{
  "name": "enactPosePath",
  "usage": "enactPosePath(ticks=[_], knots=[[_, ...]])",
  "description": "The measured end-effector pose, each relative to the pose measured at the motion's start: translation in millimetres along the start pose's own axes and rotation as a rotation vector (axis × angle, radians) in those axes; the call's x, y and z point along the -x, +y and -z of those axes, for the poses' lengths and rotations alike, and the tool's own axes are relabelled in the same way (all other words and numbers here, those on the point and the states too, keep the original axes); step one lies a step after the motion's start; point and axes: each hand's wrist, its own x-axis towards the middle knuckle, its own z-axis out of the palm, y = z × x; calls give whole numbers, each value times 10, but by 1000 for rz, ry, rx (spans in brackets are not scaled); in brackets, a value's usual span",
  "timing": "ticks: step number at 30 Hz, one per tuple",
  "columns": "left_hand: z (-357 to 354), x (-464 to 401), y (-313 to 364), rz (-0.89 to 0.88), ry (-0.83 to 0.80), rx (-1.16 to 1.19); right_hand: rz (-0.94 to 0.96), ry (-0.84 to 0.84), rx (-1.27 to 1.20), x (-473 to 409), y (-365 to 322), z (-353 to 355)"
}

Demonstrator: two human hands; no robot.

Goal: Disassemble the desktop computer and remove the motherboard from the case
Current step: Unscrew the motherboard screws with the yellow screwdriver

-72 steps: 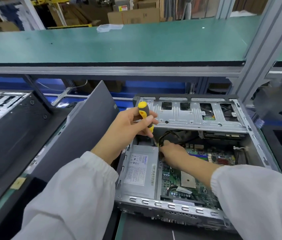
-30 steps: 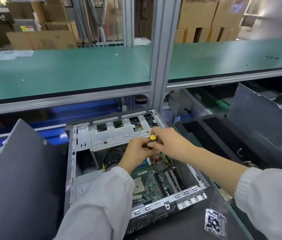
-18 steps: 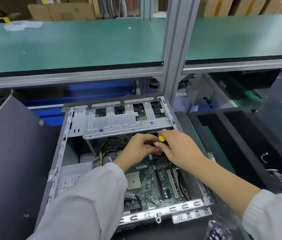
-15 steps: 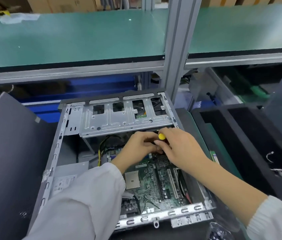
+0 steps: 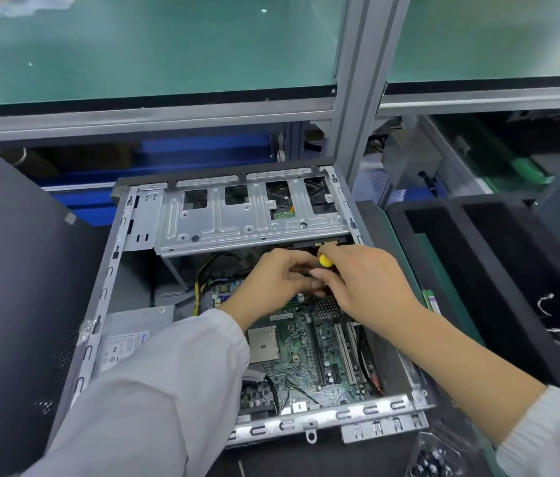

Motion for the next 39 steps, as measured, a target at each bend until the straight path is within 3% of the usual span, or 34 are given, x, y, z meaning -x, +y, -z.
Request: enactPosePath(ticks=[20,39], knots=[[5,23,68,35,7,-71,-5,-17,-9,-1,-19,18],[48,63,74,-50,30,-261,-16,-3,-2,-95,-81,-28]])
